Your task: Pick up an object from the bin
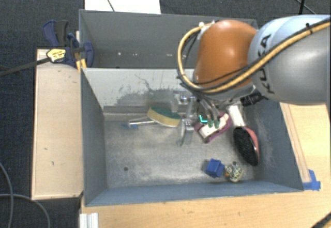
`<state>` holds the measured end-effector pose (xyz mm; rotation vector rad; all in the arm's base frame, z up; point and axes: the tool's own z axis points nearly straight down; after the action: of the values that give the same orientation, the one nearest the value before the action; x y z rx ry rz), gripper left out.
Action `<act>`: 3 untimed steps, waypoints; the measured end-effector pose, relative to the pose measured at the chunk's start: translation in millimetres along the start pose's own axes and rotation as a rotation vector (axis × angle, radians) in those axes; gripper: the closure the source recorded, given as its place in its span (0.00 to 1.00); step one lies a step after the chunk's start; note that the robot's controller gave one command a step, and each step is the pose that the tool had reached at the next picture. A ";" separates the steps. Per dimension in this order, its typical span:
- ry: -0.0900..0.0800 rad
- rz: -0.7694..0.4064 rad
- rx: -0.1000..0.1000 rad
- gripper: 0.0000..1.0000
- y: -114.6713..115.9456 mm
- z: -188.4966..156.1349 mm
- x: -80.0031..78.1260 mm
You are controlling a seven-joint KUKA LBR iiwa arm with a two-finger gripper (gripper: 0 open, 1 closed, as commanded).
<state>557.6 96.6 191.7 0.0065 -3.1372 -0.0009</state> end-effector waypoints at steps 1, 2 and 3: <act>-0.001 0.009 0.000 0.00 21.9 83.6 -28.1; -0.025 0.006 -0.006 0.00 12.4 116.7 -39.6; -0.016 0.009 -0.005 1.00 12.4 117.9 -36.8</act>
Offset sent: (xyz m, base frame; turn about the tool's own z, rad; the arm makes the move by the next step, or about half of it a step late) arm 0.0281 0.0212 -0.0800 0.0129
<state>593.8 109.3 73.7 -0.0078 -3.1529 -0.0087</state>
